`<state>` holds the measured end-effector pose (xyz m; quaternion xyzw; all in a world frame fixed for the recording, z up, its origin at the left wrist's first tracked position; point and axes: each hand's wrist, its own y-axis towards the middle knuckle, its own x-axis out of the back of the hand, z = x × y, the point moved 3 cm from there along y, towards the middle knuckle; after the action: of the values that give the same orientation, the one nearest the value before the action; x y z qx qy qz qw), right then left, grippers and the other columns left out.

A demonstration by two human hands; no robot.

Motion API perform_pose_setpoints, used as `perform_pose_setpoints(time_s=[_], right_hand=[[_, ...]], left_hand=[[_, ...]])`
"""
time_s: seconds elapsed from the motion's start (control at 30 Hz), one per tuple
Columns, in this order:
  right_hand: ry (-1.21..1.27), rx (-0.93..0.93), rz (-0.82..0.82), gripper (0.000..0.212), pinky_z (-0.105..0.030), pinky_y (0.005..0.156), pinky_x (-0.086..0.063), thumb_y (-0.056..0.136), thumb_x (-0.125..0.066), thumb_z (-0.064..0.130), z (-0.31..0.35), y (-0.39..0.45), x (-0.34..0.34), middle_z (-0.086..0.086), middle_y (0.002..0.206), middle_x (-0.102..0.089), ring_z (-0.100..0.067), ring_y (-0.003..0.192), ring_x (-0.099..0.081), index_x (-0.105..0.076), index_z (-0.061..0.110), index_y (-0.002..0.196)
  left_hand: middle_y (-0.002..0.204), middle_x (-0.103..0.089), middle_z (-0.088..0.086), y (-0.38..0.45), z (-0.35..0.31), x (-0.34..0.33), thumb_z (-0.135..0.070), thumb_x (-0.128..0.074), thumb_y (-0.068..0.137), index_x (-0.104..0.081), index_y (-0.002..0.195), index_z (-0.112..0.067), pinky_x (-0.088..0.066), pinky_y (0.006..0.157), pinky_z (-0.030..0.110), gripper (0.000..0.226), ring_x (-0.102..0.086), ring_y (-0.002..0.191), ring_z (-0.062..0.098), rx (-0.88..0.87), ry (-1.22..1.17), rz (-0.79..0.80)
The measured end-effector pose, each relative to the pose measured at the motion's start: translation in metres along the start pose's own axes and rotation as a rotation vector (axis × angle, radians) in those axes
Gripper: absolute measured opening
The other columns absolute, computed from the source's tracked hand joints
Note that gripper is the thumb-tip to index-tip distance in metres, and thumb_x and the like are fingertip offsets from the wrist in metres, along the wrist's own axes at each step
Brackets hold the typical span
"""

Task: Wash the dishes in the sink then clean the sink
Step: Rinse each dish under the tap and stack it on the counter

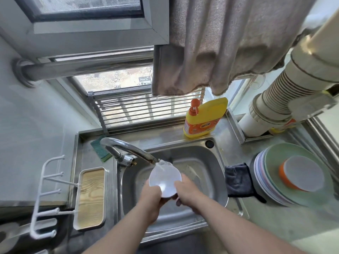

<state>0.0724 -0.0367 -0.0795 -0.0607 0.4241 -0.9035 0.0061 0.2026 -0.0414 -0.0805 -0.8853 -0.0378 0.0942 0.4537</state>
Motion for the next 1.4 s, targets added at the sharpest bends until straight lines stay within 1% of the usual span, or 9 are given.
perform_pose_setpoints(time_s=[0.07,0.27,0.4,0.53,0.8,0.97,1.17,1.23,1.4], right_hand=[[0.064,-0.011,-0.020,0.040,-0.025,0.052,-0.047,0.098,-0.037,0.018,0.001,0.004,0.013,-0.007,0.108,-0.068,-0.021,0.075,-0.058,-0.059,0.034,0.127],[0.571,-0.200,0.067,0.033,-0.031,0.065,-0.054,0.101,-0.044,0.013,-0.003,0.001,-0.001,-0.016,0.112,-0.069,-0.031,0.086,-0.066,-0.063,0.029,0.122],[0.584,-0.159,0.032,0.029,-0.029,0.062,-0.051,0.103,-0.048,0.014,0.005,0.003,0.012,-0.014,0.111,-0.066,-0.027,0.078,-0.064,-0.063,0.031,0.122],[0.613,-0.109,0.072,0.024,-0.031,0.062,-0.050,0.105,-0.051,0.017,0.019,0.008,-0.007,-0.013,0.108,-0.068,-0.030,0.083,-0.064,-0.067,0.031,0.117],[0.309,-0.067,-0.058,0.049,-0.036,0.077,-0.058,0.091,-0.070,0.036,-0.018,0.005,0.024,-0.002,0.128,-0.064,-0.028,0.104,-0.068,-0.056,0.041,0.138],[-0.689,0.200,-0.285,0.073,-0.034,0.102,-0.047,0.081,-0.073,0.052,-0.008,0.003,0.074,0.002,0.136,-0.052,-0.024,0.122,-0.058,-0.048,0.041,0.149],[-0.780,0.347,-0.351,0.068,-0.034,0.099,-0.047,0.083,-0.076,0.047,-0.017,0.000,0.089,0.002,0.127,-0.049,-0.024,0.118,-0.053,-0.046,0.039,0.143],[-0.588,0.334,-0.349,0.066,-0.035,0.097,-0.052,0.080,-0.079,0.047,-0.022,0.002,0.092,0.006,0.125,-0.052,-0.018,0.113,-0.055,-0.051,0.042,0.140],[0.419,0.111,-0.184,0.030,-0.043,0.084,-0.064,0.095,-0.073,0.034,-0.025,-0.004,0.107,-0.004,0.129,-0.063,-0.028,0.112,-0.064,-0.068,0.038,0.125]], left_hand=[[0.114,-0.070,0.026,-0.003,-0.006,0.006,0.019,-0.031,0.087,-0.064,0.121,-0.014,-0.059,0.095,0.057,0.057,-0.069,0.103,0.045,0.059,0.017,0.051],[0.119,-0.072,0.029,-0.002,0.008,-0.007,-0.009,-0.057,0.096,-0.059,0.132,0.000,-0.056,0.085,0.039,0.037,-0.071,0.101,0.037,0.075,-0.306,-0.019],[0.119,-0.072,0.025,-0.006,0.008,-0.013,-0.029,-0.057,0.107,-0.062,0.128,0.003,-0.052,0.105,0.042,0.039,-0.069,0.113,0.035,0.193,-0.416,-0.006],[0.117,-0.067,0.022,-0.001,-0.001,-0.009,-0.051,-0.055,0.105,-0.065,0.127,-0.004,-0.057,0.089,0.040,0.053,-0.065,0.097,0.032,0.155,-0.445,-0.033],[0.122,-0.074,0.019,0.002,0.020,0.013,-0.058,-0.045,0.107,-0.063,0.131,-0.020,-0.046,0.104,0.049,0.049,-0.066,0.119,0.039,0.338,-0.273,0.017],[0.126,-0.071,0.011,0.007,0.031,0.004,-0.035,-0.060,0.105,-0.064,0.133,-0.015,-0.053,0.088,0.044,0.034,-0.069,0.112,0.033,0.330,-0.159,0.013],[0.122,-0.070,0.011,0.020,0.029,-0.002,-0.025,-0.057,0.107,-0.064,0.130,-0.011,-0.054,0.091,0.045,0.028,-0.069,0.108,0.032,0.279,-0.144,-0.066],[0.120,-0.070,0.010,0.022,0.031,-0.011,-0.028,-0.061,0.106,-0.065,0.127,-0.008,-0.055,0.093,0.045,0.029,-0.069,0.109,0.031,0.243,-0.063,-0.071],[0.126,-0.069,0.009,0.014,0.026,-0.057,-0.048,-0.053,0.107,-0.061,0.123,-0.017,-0.057,0.102,0.048,0.036,-0.071,0.108,0.030,0.107,0.062,-0.045]])
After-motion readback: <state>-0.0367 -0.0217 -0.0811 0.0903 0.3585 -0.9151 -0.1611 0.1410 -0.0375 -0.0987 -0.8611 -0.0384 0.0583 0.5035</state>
